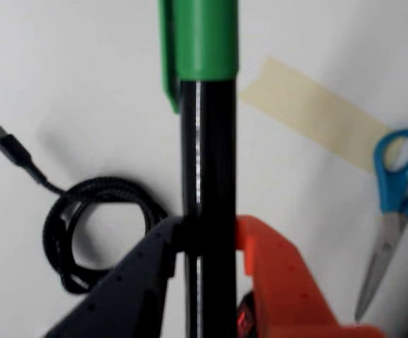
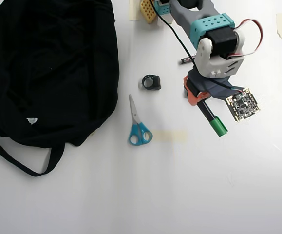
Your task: Put the green marker into the black bag
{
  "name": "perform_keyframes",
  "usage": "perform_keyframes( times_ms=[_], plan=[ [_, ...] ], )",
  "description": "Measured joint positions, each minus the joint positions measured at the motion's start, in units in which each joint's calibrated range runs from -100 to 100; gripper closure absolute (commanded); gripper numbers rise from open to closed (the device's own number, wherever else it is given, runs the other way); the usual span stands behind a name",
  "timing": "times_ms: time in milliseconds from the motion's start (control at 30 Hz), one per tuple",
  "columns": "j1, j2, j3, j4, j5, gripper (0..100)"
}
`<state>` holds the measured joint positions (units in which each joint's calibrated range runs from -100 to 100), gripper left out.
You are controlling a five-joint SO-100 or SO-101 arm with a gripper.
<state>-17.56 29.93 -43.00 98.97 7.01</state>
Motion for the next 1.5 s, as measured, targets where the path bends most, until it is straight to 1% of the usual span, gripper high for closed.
perform_keyframes(
  times_ms=[300, 567, 1000, 1200, 1300, 1500],
  plan=[
    [1.3, -15.9, 19.9, 0.0, 0.1, 98],
    [3.0, -27.5, 34.2, -2.7, 0.1, 98],
    [12.6, -44.1, 54.8, -2.7, -5.4, 98],
    [19.1, -45.8, 56.4, -2.8, -7.1, 98],
    [21.8, -45.8, 56.5, -2.8, -7.2, 98],
    [30.6, -45.9, 56.6, -2.8, -7.0, 98]
  ],
)
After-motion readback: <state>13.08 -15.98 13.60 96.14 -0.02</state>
